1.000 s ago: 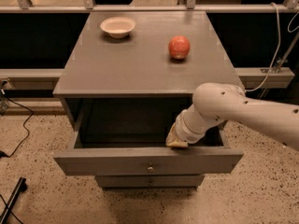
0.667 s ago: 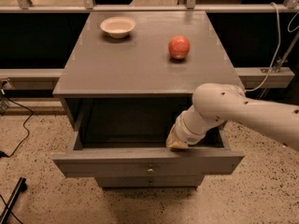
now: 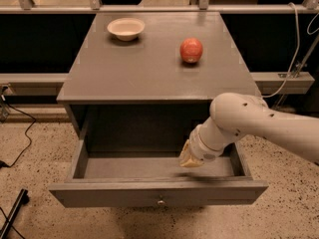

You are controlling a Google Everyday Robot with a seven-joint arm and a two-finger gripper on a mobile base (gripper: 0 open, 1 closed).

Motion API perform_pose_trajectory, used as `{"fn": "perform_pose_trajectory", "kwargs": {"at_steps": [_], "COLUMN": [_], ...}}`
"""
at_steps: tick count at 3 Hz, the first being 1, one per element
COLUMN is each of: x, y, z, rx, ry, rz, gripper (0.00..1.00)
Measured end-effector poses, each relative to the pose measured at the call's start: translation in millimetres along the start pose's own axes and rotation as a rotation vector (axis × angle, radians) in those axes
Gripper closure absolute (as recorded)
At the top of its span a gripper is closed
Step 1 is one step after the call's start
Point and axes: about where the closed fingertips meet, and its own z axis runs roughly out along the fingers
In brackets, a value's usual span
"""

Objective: Open top drawer

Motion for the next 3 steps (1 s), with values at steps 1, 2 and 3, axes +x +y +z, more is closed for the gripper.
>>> {"fn": "perform_pose_trajectory", "kwargs": {"at_steps": [1,2,3], "x": [0.0,4.3,11.2], "y": [0.0,13.3,38.2], "z": [0.0,-1.4,-6.1], "rx": [0.000,-0.034,-0.102], "ry": [0.000,-0.026,-0.024], "rz": [0.000,-0.008,-0.035], "gripper": [1.00,1.00,1.00]}}
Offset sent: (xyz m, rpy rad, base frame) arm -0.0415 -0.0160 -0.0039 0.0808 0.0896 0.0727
